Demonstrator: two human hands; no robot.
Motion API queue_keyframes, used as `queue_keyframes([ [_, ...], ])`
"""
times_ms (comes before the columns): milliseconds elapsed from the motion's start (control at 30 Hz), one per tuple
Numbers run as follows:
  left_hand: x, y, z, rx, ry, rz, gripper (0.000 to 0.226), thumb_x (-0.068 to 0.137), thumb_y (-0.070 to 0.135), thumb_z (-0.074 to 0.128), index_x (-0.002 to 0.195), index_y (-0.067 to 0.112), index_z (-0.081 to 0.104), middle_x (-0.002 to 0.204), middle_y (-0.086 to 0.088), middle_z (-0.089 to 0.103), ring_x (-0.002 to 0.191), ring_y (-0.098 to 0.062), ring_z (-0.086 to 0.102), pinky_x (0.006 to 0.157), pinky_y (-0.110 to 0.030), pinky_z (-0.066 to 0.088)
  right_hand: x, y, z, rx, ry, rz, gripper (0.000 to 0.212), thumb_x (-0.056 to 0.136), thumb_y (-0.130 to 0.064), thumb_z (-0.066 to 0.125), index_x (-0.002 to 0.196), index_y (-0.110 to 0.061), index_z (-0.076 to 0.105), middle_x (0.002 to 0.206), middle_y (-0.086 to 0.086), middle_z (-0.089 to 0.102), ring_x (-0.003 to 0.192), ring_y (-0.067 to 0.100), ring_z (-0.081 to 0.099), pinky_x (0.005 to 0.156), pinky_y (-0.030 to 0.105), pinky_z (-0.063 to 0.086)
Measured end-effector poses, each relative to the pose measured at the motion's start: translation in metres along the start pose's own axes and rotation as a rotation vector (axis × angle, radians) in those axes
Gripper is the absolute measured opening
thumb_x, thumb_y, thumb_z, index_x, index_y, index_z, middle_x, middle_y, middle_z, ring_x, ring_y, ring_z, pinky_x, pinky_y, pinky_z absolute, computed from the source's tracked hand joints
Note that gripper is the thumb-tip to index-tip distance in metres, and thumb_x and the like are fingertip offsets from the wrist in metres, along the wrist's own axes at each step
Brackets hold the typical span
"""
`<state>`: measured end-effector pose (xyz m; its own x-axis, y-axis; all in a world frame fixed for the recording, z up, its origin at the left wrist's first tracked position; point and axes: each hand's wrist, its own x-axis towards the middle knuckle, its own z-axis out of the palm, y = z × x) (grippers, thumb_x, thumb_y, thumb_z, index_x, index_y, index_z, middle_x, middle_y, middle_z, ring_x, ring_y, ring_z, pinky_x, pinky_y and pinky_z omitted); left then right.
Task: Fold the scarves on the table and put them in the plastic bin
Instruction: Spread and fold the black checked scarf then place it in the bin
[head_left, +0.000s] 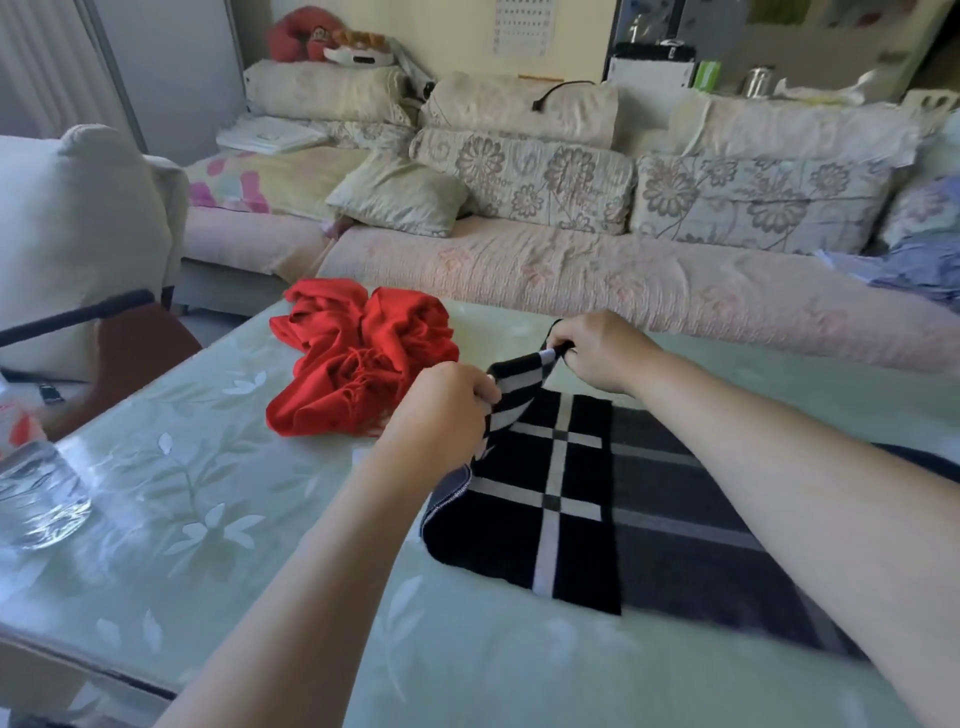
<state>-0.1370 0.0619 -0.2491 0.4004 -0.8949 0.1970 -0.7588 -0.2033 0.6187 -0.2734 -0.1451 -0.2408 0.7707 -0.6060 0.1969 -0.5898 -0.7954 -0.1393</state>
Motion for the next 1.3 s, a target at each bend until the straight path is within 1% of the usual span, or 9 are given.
queue_keyframes([
  [233,-0.008,0.108,0.079,-0.205,-0.215,0.123,0.016,0.094,0.022,0.06,0.099,0.033,0.07,0.11,0.007,0.072,0.089,-0.02,0.07,0.078,-0.029,0.055,-0.103,0.118,-0.042,-0.077,0.017,0.123,0.031,0.085,0.001,0.048,0.086,-0.019,0.071,0.081,0.004,0.066,0.075,0.025,0.061,0.069,0.043,0.054],
  [367,-0.014,0.152,0.123,-0.189,-0.317,0.19,0.024,0.096,0.023,0.055,0.115,0.029,0.069,0.117,0.013,0.068,0.061,-0.017,0.065,0.056,-0.027,0.051,-0.148,0.17,-0.047,-0.053,0.012,0.171,0.033,0.084,0.007,0.046,0.075,-0.019,0.065,0.073,0.002,0.063,0.071,0.028,0.059,0.065,0.042,0.05],
  [500,-0.016,0.193,0.16,-0.205,-0.355,0.235,0.026,0.097,0.025,0.055,0.119,0.029,0.068,0.119,0.014,0.067,0.078,-0.013,0.069,0.071,-0.025,0.057,-0.177,0.216,-0.046,-0.038,0.019,0.232,0.03,0.085,0.004,0.047,0.093,-0.009,0.073,0.101,0.014,0.072,0.092,0.035,0.065,0.081,0.047,0.054],
  [700,-0.016,0.244,0.203,-0.307,-0.425,0.251,0.023,0.097,0.02,0.056,0.116,0.023,0.069,0.11,0.008,0.07,0.042,0.004,0.05,0.046,-0.007,0.037,-0.209,0.265,-0.053,-0.019,0.057,0.298,0.04,0.088,0.007,0.046,0.108,-0.011,0.075,0.137,0.006,0.062,0.126,0.03,0.056,0.102,0.044,0.046],
  [800,-0.024,0.259,0.229,-0.285,-0.535,0.241,0.029,0.094,0.022,0.06,0.122,0.021,0.067,0.118,0.003,0.068,0.061,0.004,0.057,0.058,-0.007,0.04,-0.228,0.279,-0.047,-0.123,-0.072,0.331,0.041,0.087,0.005,0.046,0.112,-0.012,0.073,0.141,0.002,0.058,0.125,0.028,0.054,0.102,0.044,0.044],
  [933,-0.045,0.264,0.253,-0.199,-0.82,0.249,0.045,0.091,0.018,0.062,0.134,0.029,0.057,0.109,0.005,0.065,0.08,-0.01,0.066,0.087,-0.023,0.05,-0.253,0.28,-0.025,-0.28,-0.368,0.326,0.059,0.095,0.001,0.043,0.15,-0.019,0.043,0.164,-0.002,0.023,0.151,0.018,0.022,0.122,0.039,0.017],
  [1033,-0.054,0.261,0.261,-0.333,-0.992,0.157,0.046,0.091,0.017,0.064,0.135,0.028,0.056,0.12,0.011,0.063,0.093,-0.015,0.072,0.094,-0.033,0.054,-0.266,0.274,-0.019,-0.259,-0.334,0.367,0.065,0.095,0.0,0.039,0.156,-0.021,0.03,0.167,0.002,0.011,0.153,0.018,0.014,0.122,0.044,0.013],
  [1200,-0.04,0.232,0.255,-0.255,-0.505,0.26,0.033,0.094,0.007,0.054,0.115,0.027,0.069,0.109,0.016,0.069,0.102,-0.002,0.064,0.098,-0.027,0.05,-0.283,0.242,-0.011,-0.07,-0.095,0.515,0.058,0.094,-0.006,0.038,0.149,-0.023,0.041,0.161,0.007,0.026,0.145,0.026,0.029,0.115,0.041,0.027],
  [1300,-0.039,0.2,0.231,-0.164,-0.372,0.279,0.032,0.097,0.009,0.051,0.108,0.032,0.07,0.105,0.022,0.066,0.103,0.004,0.059,0.094,-0.008,0.042,-0.298,0.212,-0.012,-0.112,-0.014,0.687,0.037,0.097,-0.022,0.038,0.131,-0.016,0.05,0.134,0.01,0.052,0.119,0.033,0.052,0.087,0.04,0.043],
])
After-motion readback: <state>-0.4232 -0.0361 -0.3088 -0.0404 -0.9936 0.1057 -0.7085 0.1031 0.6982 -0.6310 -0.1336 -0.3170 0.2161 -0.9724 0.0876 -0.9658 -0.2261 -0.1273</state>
